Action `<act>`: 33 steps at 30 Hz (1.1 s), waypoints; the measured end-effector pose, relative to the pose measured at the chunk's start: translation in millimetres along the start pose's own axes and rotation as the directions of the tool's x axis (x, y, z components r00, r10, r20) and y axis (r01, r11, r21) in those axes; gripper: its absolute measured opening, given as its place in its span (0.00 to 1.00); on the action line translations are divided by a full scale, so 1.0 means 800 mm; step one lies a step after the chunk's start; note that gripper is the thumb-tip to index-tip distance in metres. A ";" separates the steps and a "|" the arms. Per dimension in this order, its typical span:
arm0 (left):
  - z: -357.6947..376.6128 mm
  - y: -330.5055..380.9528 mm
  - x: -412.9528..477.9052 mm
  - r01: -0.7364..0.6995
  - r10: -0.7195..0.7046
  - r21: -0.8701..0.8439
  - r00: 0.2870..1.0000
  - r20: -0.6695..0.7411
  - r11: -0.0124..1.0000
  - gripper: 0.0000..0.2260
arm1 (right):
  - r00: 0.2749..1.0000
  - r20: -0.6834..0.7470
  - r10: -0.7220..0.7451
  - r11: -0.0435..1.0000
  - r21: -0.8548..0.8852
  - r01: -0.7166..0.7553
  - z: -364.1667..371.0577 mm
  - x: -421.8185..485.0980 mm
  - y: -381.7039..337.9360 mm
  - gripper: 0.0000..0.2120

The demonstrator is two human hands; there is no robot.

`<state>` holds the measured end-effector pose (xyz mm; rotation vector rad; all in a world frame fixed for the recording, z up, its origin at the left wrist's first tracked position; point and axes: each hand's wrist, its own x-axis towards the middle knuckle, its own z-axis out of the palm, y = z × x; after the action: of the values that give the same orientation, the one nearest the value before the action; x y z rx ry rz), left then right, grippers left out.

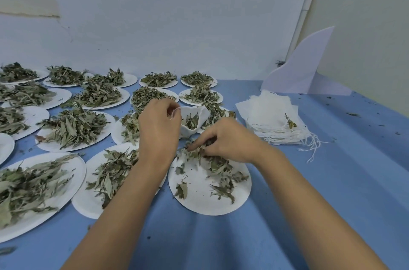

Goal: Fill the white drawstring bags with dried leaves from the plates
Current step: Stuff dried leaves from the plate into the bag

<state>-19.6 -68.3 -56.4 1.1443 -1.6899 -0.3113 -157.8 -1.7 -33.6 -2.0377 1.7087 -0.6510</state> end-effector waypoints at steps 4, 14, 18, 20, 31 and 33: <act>0.003 0.001 -0.003 -0.047 0.048 0.029 0.999 -0.024 0.998 0.06 | 1.000 -0.020 -0.002 0.969 0.246 0.007 -0.023 -0.008 0.001 0.15; 0.010 0.006 -0.010 -0.033 0.036 -0.064 0.998 0.046 0.997 0.05 | 0.976 -0.162 0.147 0.871 0.489 -0.050 -0.024 -0.003 0.011 0.12; 0.015 0.008 -0.016 0.061 -0.028 -0.224 0.988 0.150 0.973 0.06 | 0.951 -0.201 0.235 0.866 0.487 -0.111 -0.014 0.003 0.014 0.12; 0.017 0.007 -0.016 0.104 -0.053 -0.284 0.982 0.181 0.953 0.07 | 0.939 -0.218 0.266 0.866 0.482 -0.134 -0.010 0.005 0.015 0.12; 0.020 0.008 -0.013 0.347 -0.042 -0.509 0.855 0.517 0.788 0.07 | 0.857 -0.293 0.423 0.808 0.550 -0.211 0.004 0.010 0.022 0.16; 0.021 0.007 -0.012 0.379 -0.041 -0.513 0.832 0.553 0.770 0.06 | 0.843 -0.299 0.447 0.796 0.562 -0.223 0.007 0.011 0.022 0.13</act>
<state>-36.4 -62.9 -65.3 0.7882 -1.6938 -1.3239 -167.2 -13.7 -47.2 -1.2288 1.8111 -1.3211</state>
